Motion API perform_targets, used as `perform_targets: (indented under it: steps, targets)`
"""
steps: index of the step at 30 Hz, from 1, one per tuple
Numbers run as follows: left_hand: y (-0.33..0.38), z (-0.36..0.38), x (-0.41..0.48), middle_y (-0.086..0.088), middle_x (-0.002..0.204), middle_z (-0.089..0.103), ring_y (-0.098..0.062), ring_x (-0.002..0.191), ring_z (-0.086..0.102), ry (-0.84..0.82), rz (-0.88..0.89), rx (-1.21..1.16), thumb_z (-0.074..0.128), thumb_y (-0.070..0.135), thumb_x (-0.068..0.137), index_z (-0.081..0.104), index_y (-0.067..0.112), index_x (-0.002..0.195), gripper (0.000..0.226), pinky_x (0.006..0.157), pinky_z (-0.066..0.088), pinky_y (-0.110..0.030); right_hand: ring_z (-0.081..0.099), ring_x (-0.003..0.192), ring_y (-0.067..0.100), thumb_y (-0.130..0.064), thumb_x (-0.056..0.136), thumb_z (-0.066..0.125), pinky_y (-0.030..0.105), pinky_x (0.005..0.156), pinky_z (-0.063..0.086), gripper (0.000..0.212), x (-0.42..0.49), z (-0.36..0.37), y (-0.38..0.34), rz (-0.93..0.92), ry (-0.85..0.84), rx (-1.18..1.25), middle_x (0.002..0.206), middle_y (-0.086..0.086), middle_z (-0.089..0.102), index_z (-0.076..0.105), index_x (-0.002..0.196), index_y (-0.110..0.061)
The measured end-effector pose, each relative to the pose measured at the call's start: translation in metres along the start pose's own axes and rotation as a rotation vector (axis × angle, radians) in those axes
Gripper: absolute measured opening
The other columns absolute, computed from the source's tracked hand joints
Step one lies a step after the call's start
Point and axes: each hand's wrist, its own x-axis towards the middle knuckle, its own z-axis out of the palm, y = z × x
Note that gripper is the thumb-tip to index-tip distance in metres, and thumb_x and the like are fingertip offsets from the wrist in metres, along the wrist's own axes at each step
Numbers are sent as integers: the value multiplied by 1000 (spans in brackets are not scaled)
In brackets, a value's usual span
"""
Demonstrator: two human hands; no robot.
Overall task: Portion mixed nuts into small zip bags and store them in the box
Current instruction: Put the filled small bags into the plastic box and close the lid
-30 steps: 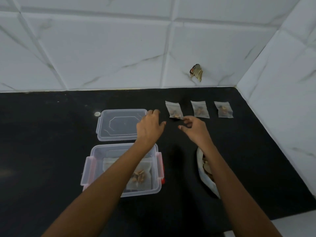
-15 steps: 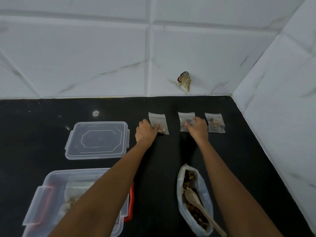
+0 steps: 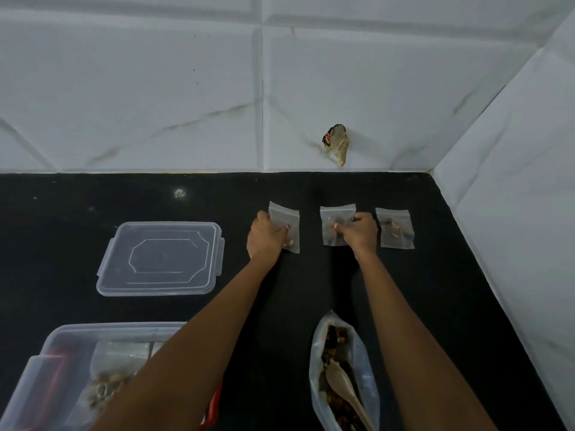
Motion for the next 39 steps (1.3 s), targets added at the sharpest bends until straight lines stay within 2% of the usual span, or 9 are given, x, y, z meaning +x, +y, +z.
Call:
perform_targets:
  steps: [3,7,12,17,22,27,32,36,39]
  targets:
    - [-3,-3,-2,-11,121,55,-27,109,56,-2,-23,-128,64,25,85,46,7,116,39,90,46,-37,58,97,20,-10,71,77,37,84,52,45,-6,-3,-2,16,-33,113,112,6,55,50,106,-12]
    - [-4,-14,-8,-14,121,55,-27,109,57,-57,-88,-353,66,19,85,46,6,117,40,92,50,-43,55,91,14,-3,73,75,26,75,46,45,-23,-11,-4,29,-65,257,110,9,58,52,112,-4]
    - [-1,-40,-31,-9,115,52,-20,97,57,-147,-127,-548,64,14,85,44,8,118,39,71,55,-30,54,93,14,-7,75,74,21,71,45,51,-56,-24,-14,13,-101,365,111,6,55,48,119,-6]
    - [-13,-74,-68,-6,112,51,-18,98,56,-160,-59,-536,64,17,86,43,7,120,42,61,52,-23,55,83,6,-11,77,73,14,58,41,54,-107,-41,-22,-60,-133,380,106,2,54,46,123,-9]
    - [-41,-117,-108,-3,110,55,-13,94,56,-188,-2,-461,62,18,87,45,9,118,37,54,49,-19,57,84,6,-12,76,73,18,60,44,55,-169,-49,-28,-58,-172,420,104,-1,56,45,123,-13]
    - [-78,-162,-144,-7,113,58,-19,100,61,-183,-39,-436,64,22,85,46,11,119,40,67,53,-24,60,94,13,-14,75,74,21,64,47,61,-233,-37,-32,-48,-225,428,110,2,60,41,127,-17]
    - [-123,-202,-170,-6,107,63,-21,96,64,-160,-67,-385,69,27,81,48,16,113,40,86,53,-45,60,88,8,-14,76,73,21,63,46,65,-294,-8,-34,-36,-290,371,107,-1,60,37,129,-22]
    - [-152,-227,-185,-7,107,60,-19,91,64,-109,-49,-362,66,19,84,45,12,120,42,78,55,-34,61,78,2,-13,78,71,18,54,47,61,-332,21,-33,-66,-380,336,98,-3,63,37,128,-21]
    - [-167,-239,-187,-8,120,53,-23,103,59,-85,-11,-213,66,23,84,41,12,128,53,87,52,-38,59,75,0,-16,79,71,17,56,50,58,-351,45,-29,-115,-379,274,93,-8,60,38,126,-19]
